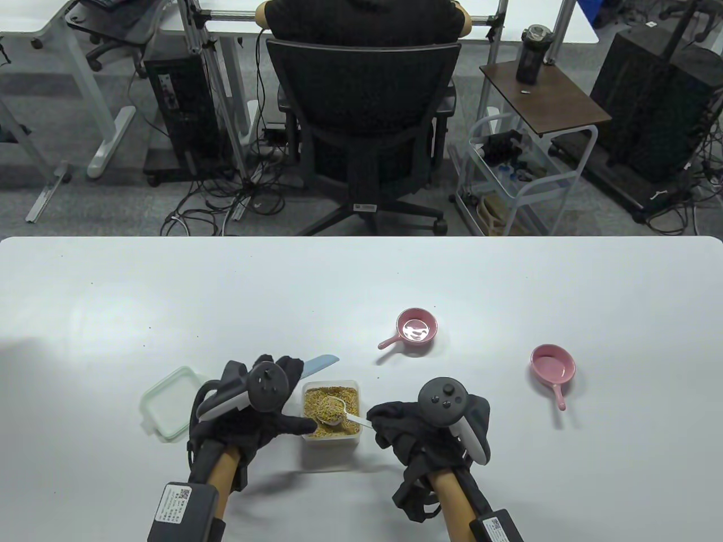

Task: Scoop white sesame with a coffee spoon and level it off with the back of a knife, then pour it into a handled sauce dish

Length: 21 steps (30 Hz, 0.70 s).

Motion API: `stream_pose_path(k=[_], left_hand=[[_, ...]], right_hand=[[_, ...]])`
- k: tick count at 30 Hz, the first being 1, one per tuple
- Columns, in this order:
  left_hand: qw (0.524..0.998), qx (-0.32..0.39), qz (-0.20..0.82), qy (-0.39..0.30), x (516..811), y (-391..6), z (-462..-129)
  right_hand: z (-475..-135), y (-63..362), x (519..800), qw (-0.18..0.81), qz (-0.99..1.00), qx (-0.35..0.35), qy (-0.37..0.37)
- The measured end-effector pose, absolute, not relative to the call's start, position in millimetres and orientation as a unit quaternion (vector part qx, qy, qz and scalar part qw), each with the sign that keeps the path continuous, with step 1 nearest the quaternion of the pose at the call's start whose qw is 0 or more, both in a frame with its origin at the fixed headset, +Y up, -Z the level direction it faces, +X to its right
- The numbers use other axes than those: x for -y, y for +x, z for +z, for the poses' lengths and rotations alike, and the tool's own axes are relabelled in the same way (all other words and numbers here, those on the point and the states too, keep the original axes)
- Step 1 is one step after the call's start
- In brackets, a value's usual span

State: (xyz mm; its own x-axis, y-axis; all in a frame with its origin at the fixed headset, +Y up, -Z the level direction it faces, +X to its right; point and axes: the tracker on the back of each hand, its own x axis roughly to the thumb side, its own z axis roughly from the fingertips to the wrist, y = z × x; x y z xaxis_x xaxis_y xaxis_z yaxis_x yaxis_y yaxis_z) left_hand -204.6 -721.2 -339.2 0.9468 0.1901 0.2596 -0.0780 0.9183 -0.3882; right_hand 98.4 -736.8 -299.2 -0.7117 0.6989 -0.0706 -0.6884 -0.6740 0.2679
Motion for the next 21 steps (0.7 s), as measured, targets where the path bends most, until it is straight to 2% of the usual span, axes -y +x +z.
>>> stream_pose_path(k=[6, 10, 16, 18, 21], left_hand=[[0.994, 0.051, -0.037, -0.092, 702.7, -230.7, -360.0], [0.984, 0.027, -0.108, -0.138, 720.0, -226.3, -369.5], [0.965, 0.036, -0.179, -0.189, 754.7, -207.4, -376.4], [0.966, 0.037, -0.195, -0.166, 755.4, -202.9, -376.9], [0.963, 0.040, -0.199, -0.178, 756.8, -198.7, -379.4]], right_hand=[[-299.7, 99.9, 736.4, 0.381, 0.914, -0.139, 0.017], [-299.9, 99.5, 736.2, 0.378, 0.915, -0.141, 0.020], [-299.9, 101.2, 735.7, 0.381, 0.914, -0.137, 0.020], [-299.9, 101.8, 735.9, 0.382, 0.914, -0.137, 0.019], [-299.7, 102.2, 735.9, 0.382, 0.914, -0.138, 0.019]])
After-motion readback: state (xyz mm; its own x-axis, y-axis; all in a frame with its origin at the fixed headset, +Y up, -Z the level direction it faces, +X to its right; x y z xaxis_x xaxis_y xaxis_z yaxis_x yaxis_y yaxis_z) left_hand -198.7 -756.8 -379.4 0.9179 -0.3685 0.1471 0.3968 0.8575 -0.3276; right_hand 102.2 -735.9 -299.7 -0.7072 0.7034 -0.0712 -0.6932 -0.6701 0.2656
